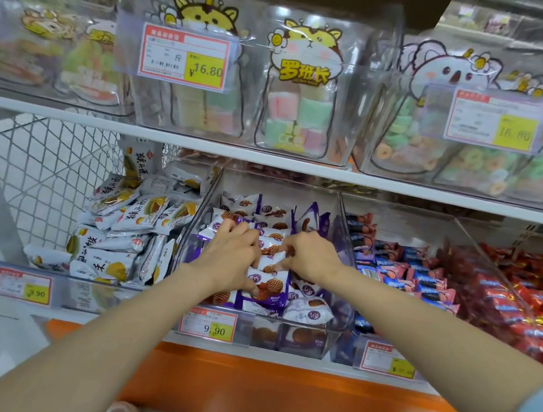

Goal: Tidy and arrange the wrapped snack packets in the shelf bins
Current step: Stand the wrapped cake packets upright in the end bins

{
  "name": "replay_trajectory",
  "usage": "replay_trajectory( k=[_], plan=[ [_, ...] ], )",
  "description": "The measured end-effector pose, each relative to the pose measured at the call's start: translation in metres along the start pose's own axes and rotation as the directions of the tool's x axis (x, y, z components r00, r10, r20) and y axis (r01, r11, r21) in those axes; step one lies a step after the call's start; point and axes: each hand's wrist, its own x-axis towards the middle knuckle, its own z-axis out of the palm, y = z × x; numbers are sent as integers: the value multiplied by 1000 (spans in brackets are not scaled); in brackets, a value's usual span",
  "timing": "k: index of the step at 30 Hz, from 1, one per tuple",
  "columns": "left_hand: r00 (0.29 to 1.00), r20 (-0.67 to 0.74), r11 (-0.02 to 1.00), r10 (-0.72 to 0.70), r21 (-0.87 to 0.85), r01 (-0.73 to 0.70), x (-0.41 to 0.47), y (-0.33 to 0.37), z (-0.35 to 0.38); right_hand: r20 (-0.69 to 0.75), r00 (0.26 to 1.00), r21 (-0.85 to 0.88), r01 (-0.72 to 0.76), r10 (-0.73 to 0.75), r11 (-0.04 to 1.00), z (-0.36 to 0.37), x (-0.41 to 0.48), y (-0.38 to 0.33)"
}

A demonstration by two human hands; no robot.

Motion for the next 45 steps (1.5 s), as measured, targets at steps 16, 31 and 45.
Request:
replay_trajectory(
  k=[16,31,45],
  plan=[
    [997,-72,1000,-13,-8,13,6,-5,-2,-23,969,272,-229,245,934,6,17,15],
    [989,-123,995,-82,44,88,9,-3,4,271,895,39,357,-353,933,-25,-49,10],
    [991,-102,996,-84,28,87,10,-5,3,353,903,181,192,-246,965,-18,-42,-1]
  ],
)
